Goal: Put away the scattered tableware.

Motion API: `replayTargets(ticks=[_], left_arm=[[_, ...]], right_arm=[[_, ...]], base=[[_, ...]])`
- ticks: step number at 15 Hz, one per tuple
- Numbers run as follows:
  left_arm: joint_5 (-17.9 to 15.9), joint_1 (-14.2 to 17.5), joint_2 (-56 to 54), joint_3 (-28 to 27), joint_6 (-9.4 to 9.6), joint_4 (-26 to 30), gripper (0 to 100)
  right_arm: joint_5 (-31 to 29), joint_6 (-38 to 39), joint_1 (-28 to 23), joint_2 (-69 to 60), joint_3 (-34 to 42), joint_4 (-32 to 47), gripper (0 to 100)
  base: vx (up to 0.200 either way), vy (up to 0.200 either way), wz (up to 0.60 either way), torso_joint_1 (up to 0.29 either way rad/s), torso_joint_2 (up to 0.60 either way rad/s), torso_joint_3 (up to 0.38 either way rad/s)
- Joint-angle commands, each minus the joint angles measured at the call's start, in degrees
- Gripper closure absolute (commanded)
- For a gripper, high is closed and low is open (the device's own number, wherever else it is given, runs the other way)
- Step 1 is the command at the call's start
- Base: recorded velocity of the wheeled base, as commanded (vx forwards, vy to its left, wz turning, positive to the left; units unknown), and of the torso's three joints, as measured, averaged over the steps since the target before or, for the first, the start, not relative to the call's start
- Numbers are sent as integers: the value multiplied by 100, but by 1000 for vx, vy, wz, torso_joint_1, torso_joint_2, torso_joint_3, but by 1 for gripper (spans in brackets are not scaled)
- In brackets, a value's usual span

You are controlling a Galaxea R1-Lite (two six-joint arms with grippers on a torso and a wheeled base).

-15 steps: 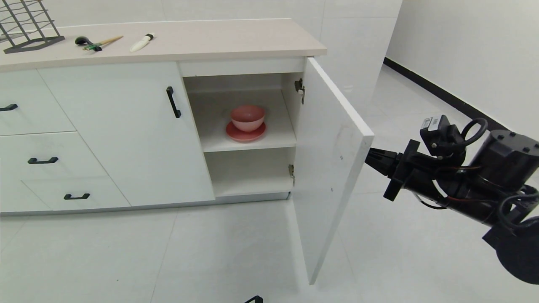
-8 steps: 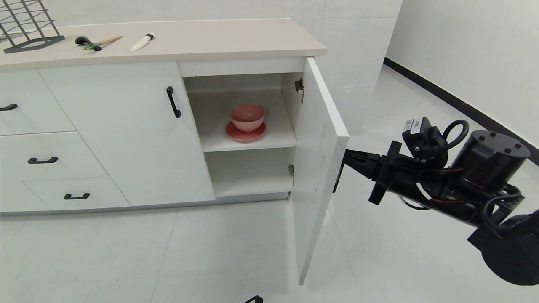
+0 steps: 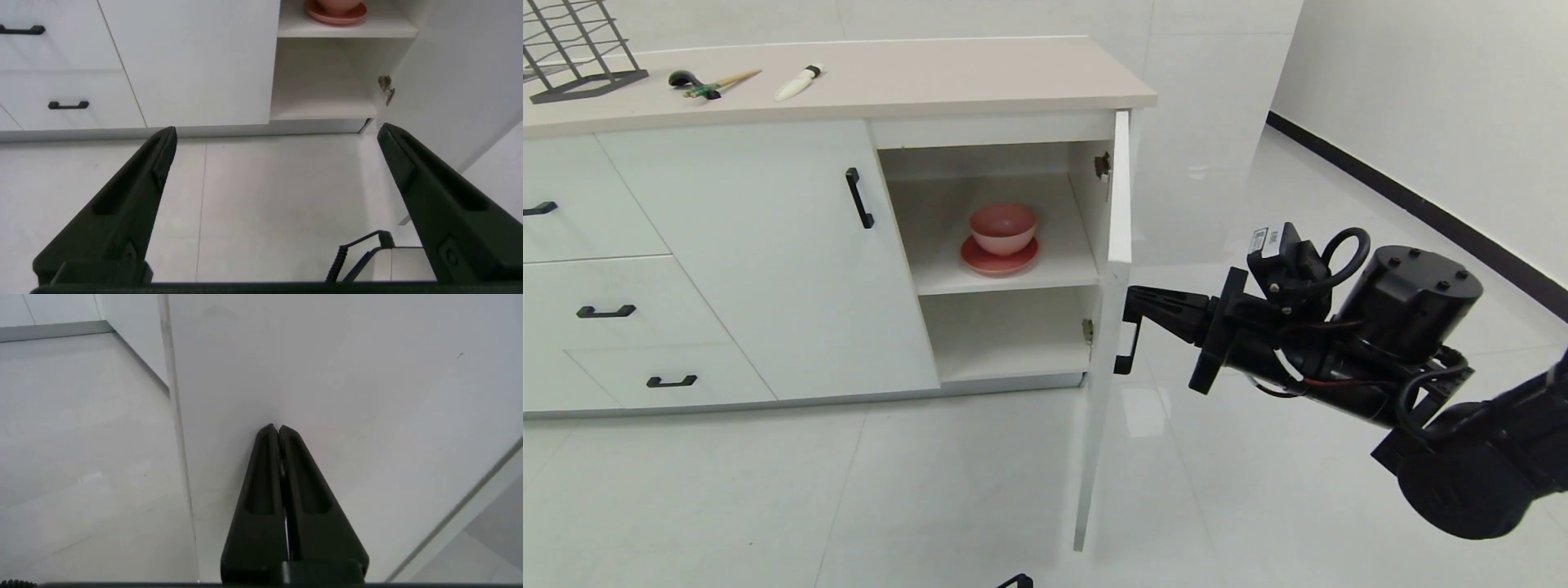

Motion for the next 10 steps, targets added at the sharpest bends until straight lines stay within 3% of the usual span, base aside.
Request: replayTargets(ticks=[1, 10], left_arm=[[-1, 1, 6, -1, -2, 2, 0], [-1, 1, 6, -1, -2, -7, 0]], right_arm=[[-2, 0, 108, 104, -96, -4, 100], [-2, 18, 380, 631, -834, 5, 100]], base=[[0, 0, 0, 0, 0, 0], [0, 0, 0, 0, 0, 0]])
